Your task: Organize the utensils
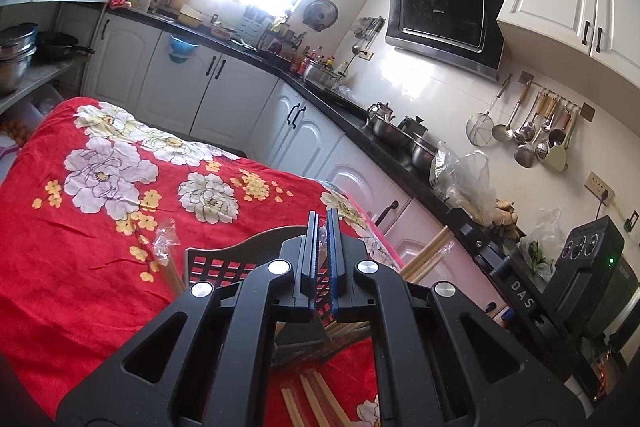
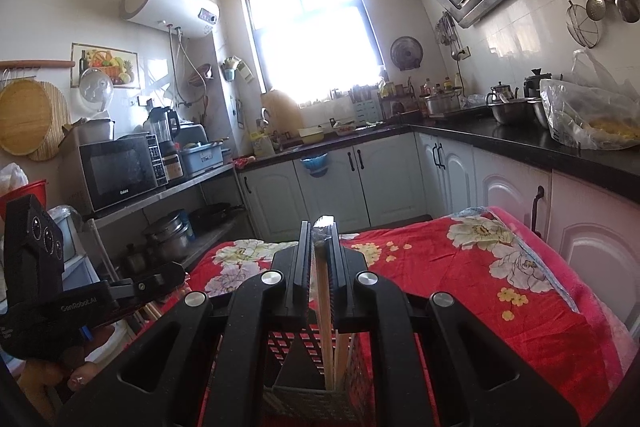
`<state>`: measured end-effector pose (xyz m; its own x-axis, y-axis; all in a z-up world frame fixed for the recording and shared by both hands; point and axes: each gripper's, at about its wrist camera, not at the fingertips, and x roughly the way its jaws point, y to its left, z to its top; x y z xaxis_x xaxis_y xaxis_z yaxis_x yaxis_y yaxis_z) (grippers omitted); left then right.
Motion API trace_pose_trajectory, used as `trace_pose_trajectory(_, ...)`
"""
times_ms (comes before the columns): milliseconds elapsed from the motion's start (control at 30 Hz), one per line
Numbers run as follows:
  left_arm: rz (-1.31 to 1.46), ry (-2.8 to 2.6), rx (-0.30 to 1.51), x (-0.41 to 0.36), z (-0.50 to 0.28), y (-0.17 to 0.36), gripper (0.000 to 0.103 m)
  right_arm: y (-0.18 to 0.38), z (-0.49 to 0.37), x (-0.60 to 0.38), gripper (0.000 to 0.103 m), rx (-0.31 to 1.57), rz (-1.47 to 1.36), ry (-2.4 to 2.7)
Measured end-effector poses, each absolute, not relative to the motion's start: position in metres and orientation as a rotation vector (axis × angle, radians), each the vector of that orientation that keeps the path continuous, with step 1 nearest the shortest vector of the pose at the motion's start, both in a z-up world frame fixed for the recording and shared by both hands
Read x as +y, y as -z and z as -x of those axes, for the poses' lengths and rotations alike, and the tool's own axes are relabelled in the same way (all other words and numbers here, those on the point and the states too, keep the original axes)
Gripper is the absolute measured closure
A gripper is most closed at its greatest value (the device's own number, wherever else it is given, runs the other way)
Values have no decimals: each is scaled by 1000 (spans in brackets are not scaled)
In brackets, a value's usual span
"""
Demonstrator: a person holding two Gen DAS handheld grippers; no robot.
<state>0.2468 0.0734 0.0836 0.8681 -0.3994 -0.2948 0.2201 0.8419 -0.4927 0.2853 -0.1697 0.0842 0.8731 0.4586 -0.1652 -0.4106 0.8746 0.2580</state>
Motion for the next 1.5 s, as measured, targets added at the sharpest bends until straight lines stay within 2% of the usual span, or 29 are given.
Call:
trace_pose_trajectory(133,468,323,405,75,-243,-84,102,-84,-281,-174,86,246,-212,-455)
trace_pose_trajectory(300,478,313,408,79,-237,-83,101,-86,-272,-177,81,262,-207,-450)
trace_pose_trajectory(433,483,304,417,80,-232,-81,85,-87,-263,-179,77,271,-197,-447)
trace_pose_trajectory(867,517,290,407,86,-207,-79,57,-74,-242,-182,63,350,-180,-458)
trace_pose_trajectory(1033,522,286,385,88,-191,-83,38,-72,-233,-181,59,364,-173,-468)
trace_pose_trajectory(1067,523,285,381,89,-188,-84,37,-71,-230,-180,57,365,-174,-470)
trace_pose_trajectory(1133,526,284,376,90,-183,-85,27,-71,-227,-180,56,368,-172,-476)
trace_pose_trajectory(1333,532,291,369,91,-168,-84,11,-69,-215,-180,51,371,-164,-491)
trace_pose_trajectory(1500,532,285,373,93,-157,-79,11,-66,-206,-178,51,385,-147,-498)
